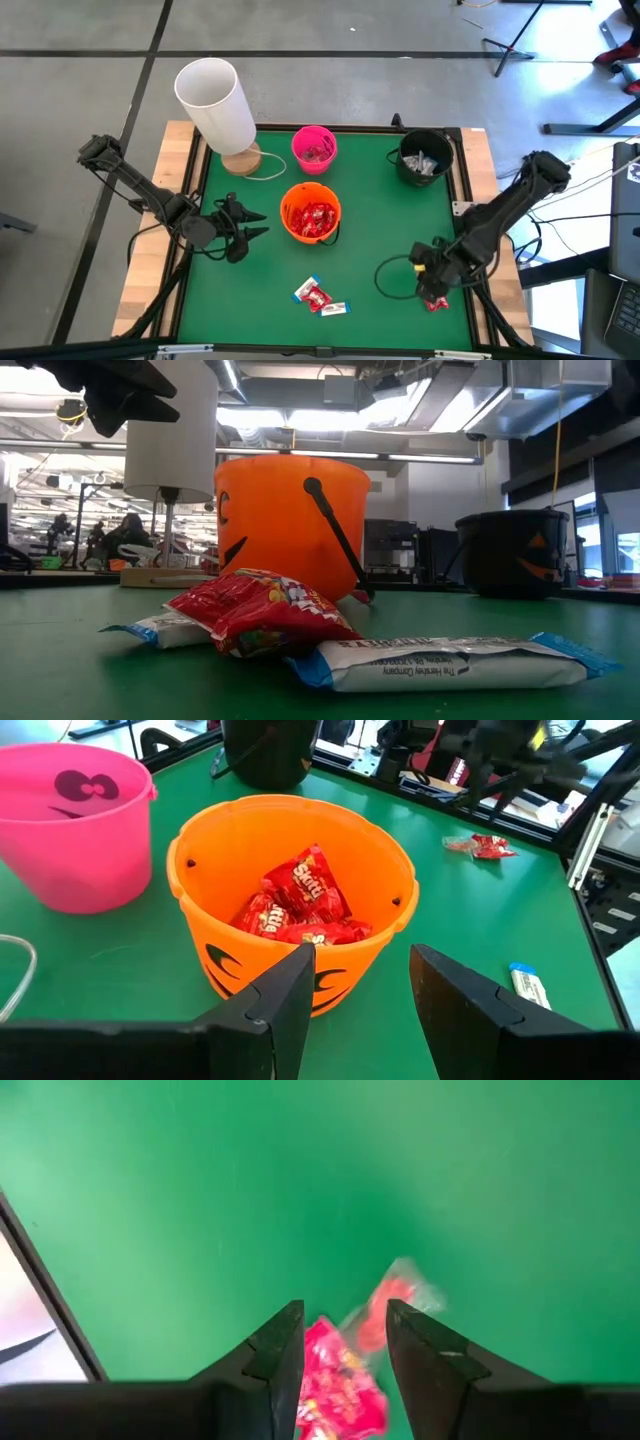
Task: Sort candy
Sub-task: Put the orange candy into the pink bucket
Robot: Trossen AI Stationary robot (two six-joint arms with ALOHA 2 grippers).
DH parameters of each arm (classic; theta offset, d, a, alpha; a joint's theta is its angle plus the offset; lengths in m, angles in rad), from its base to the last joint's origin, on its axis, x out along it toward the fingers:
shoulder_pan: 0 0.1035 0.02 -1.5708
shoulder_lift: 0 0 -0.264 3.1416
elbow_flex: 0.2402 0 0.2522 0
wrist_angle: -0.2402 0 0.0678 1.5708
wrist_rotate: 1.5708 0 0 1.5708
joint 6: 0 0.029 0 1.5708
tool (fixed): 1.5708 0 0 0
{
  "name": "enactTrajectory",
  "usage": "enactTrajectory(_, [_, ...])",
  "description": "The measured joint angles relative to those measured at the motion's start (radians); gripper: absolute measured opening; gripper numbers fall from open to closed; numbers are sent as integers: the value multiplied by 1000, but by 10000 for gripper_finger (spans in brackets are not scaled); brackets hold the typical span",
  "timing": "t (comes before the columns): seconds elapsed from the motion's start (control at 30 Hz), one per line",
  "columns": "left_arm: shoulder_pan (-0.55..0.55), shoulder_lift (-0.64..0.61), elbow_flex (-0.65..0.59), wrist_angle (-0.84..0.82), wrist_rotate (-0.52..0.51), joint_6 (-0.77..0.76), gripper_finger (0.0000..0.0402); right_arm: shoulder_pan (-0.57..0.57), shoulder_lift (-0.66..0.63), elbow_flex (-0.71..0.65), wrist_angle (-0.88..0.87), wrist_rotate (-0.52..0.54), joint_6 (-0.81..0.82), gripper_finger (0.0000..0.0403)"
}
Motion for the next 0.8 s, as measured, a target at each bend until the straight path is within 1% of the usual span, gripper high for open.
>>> enactTrajectory(0.1, [0, 0, 0, 0, 1, -1, 160, 32, 19, -74, 84, -26, 84, 138])
enactTrajectory(0.2, [0, 0, 0, 0, 3, -18, 160, 54, 55, -113, 101, -27, 124, 138])
enactTrajectory(0.33, [0, 0, 0, 0, 3, -25, 160, 57, 115, -120, 96, -45, 138, 138])
enactTrajectory(0.5, [0, 0, 0, 0, 3, -33, 160, 56, 183, -120, 100, -117, 136, 130])
enactTrajectory(0.6, [0, 0, 0, 0, 3, -36, 160, 56, 208, -120, 111, -144, 117, 102])
enactTrajectory(0.77, [0, 0, 0, 0, 3, -45, 160, 56, 211, -102, 131, -133, 54, 19])
enactTrajectory(0.8, [0, 0, 0, 0, 3, -47, 160, 56, 211, -91, 126, -123, 36, 11])
